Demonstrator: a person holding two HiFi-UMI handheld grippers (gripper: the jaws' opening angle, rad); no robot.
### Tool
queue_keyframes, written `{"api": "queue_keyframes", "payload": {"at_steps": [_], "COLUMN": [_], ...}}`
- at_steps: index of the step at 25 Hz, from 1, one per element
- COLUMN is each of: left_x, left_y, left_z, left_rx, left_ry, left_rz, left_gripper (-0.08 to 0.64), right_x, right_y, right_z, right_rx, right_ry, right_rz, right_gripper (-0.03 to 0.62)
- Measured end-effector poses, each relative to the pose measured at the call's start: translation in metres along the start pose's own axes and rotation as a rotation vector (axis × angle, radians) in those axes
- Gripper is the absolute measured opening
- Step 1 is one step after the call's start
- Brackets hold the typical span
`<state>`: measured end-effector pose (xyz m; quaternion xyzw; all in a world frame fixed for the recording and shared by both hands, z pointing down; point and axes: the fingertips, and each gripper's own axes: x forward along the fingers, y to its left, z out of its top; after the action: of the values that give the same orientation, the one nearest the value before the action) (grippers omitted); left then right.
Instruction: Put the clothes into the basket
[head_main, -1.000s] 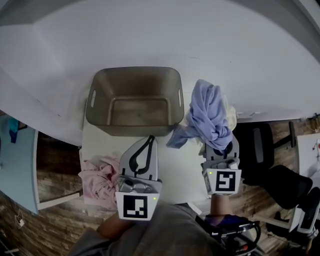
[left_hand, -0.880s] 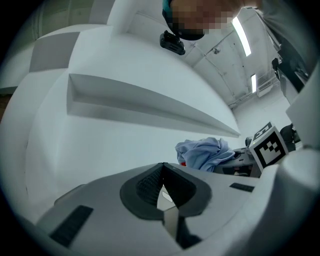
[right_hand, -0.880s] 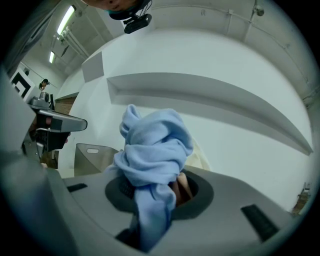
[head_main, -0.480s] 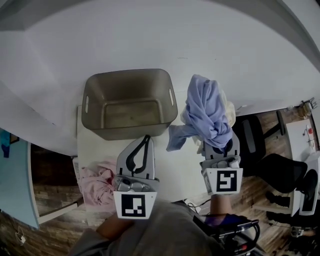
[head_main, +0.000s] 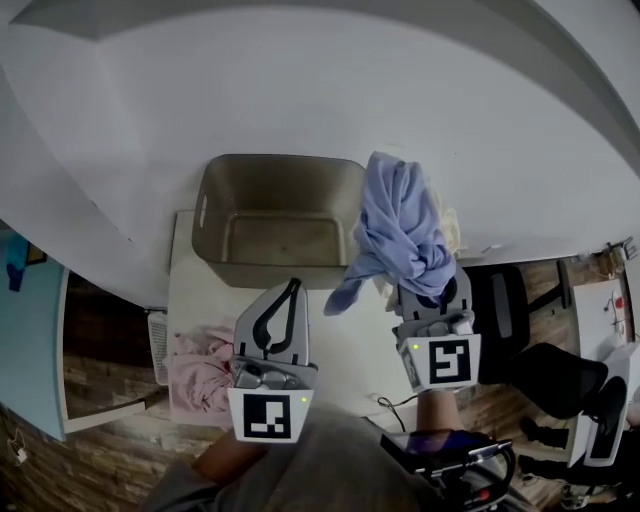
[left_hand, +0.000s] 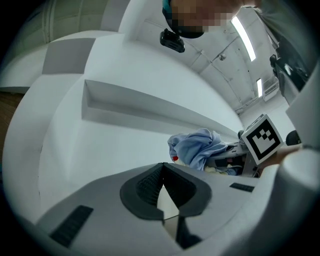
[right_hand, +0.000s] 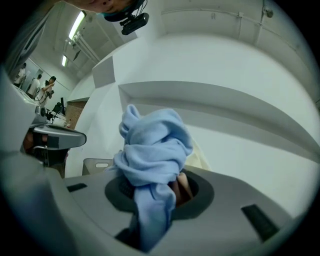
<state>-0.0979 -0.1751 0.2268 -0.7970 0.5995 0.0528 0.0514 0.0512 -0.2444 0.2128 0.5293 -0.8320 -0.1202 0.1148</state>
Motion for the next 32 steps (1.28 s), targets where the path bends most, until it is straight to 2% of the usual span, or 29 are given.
{"api": "queue_keyframes", "payload": {"at_steps": [5, 8, 11, 13, 18, 25, 32], "left_x": [-0.001, 0.001, 0.005, 0.008, 0.017, 0.019, 0.013], "left_y": [0.045, 0.050, 0.049, 0.056, 0.074, 0.072, 0.053], "left_z": [-0.025, -0.022, -0.018, -0.023, -0.042, -0.046, -0.039], "left_rx": [-0.016, -0.031, 0.001, -0.007, -0.026, -0.042, -0.014], "left_ry": [0.035, 0.045, 0.060, 0.066, 0.088, 0.091, 0.088], "left_rz": [0.078, 0.122, 0.139, 0.159, 0.179, 0.183, 0.153], "left_gripper": [0.009, 0.009, 0.009, 0.009, 0.009, 0.009, 0.009], "right_x": [0.062, 0.080, 0.090, 0.104, 0.129, 0.119, 0.091], "right_y": [0.049, 0.058, 0.060, 0.070, 0.097, 0.089, 0.077], "right_z": [-0.013, -0.013, -0.022, -0.035, -0.056, -0.039, -0.043], "right_rx": [-0.011, -0.009, -0.022, -0.040, -0.079, -0.067, -0.049], "right_ry": [0.030, 0.020, 0.076, 0.125, 0.225, 0.144, 0.128], "right_rz": [0.139, 0.205, 0.244, 0.278, 0.387, 0.385, 0.359], "right_gripper": [0.130, 0.141, 0.162, 0.186, 0.306, 0.302, 0.295]}}
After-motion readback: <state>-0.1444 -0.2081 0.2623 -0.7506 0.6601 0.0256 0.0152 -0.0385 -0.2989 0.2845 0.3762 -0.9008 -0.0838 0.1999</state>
